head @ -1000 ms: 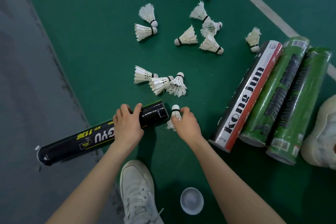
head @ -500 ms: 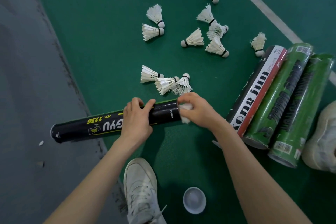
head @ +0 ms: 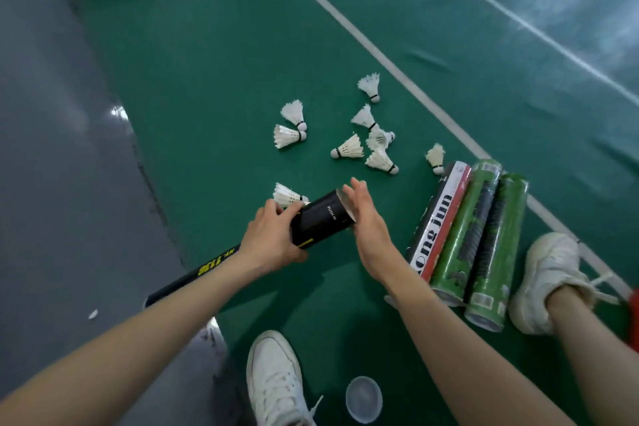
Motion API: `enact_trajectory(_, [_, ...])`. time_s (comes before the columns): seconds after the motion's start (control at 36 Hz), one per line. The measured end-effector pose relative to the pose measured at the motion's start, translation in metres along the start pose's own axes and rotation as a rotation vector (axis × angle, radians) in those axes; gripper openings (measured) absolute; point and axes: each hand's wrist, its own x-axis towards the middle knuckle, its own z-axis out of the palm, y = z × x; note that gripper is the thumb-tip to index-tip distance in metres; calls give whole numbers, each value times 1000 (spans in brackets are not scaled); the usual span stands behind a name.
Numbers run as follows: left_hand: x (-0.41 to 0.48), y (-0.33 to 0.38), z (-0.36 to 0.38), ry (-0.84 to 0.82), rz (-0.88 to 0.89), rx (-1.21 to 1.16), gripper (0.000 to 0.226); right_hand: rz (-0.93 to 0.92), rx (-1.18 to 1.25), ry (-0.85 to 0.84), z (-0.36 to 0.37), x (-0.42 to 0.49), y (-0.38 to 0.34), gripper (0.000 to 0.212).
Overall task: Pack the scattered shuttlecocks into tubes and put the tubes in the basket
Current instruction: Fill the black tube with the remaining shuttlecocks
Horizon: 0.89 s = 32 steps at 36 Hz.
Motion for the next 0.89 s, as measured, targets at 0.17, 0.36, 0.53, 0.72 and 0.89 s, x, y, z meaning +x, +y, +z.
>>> enact_trajectory(0.17, [-9,12,-55,36,78,45,83,-12,-91,3,1,-17,-50,40])
enact_trajectory(0.36, [-26,22,-84,99,133,170,76,-110,-521,49,-8,-8,-87,33])
enact_trajectory(0.53, [-8,39,-84,58,104,207,77,-67,-767,25,-42,2,-95,44])
enact_trajectory(0.72, [59,81,-47,-4,48,354,82,13,-1090,-136,-117,61,-68,53])
enact_trajectory(0.89, [143,106,-1,-65,10,303,86,32,-1097,-144,-171,154,-27,53])
